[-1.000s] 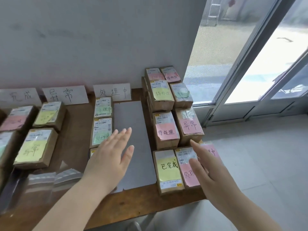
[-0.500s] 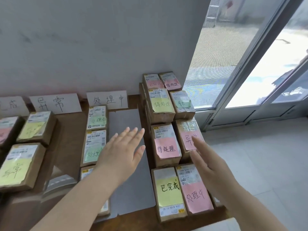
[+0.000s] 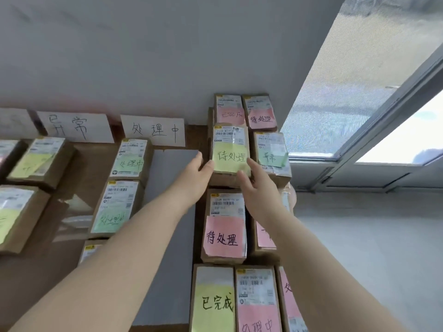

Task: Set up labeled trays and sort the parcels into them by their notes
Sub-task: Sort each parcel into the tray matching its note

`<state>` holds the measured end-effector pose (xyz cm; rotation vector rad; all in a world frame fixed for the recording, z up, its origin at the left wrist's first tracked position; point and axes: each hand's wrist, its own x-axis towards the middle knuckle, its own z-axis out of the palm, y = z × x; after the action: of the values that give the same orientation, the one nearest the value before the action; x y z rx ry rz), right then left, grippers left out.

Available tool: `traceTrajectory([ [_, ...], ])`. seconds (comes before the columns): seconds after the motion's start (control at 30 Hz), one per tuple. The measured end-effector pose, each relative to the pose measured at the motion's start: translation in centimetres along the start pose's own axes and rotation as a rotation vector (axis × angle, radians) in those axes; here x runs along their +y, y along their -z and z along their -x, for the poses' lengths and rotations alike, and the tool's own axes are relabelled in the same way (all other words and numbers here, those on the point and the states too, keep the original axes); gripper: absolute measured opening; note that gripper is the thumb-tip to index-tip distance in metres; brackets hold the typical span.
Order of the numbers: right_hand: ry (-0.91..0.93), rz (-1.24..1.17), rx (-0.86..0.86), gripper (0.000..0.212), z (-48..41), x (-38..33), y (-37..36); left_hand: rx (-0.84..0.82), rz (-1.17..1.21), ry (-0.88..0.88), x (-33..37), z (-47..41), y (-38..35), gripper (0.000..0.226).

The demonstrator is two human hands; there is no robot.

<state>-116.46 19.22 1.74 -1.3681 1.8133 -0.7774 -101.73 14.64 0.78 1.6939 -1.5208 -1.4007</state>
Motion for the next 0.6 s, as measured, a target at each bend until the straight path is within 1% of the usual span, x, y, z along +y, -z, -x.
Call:
traceTrajectory([
  [0.07,0.004,-0.031,-0.037,0.055,-0.3,0.3,-0.3,-0.035,0.116,0.042,0.1,-1.0,-0.9,0.057],
  [0.13,0.040,-0.061,-0.048,0.055,-0.4,0.8,-0.6,-0.047,0.154,0.016,0.2,-1.0,-1.7,0.051],
  [0.27,0.097,-0.141,-0.032,0.054,0.4,1.3,-1.0,0.052,0.298,-0.072,0.0,0.6,-1.9,0.045],
  [0.37,0.116,-0.250,-0.065,0.055,1.4,1.2,-1.0,0.061,0.514,-0.048,-0.4,2.1,-1.0,0.038],
  [0.43,0.108,-0.279,-0.108,0.054,2.4,1.2,-0.8,0.048,0.639,-0.022,-0.9,3.1,-0.2,0.039],
  [0.5,0.084,-0.266,-0.127,0.054,3.5,1.5,-0.7,0.071,0.693,-0.016,-1.9,4.2,0.4,0.042],
  [0.6,-0.004,-0.204,-0.100,0.052,5.7,2.5,-0.8,0.105,0.854,0.031,-4.5,5.9,1.3,0.046],
])
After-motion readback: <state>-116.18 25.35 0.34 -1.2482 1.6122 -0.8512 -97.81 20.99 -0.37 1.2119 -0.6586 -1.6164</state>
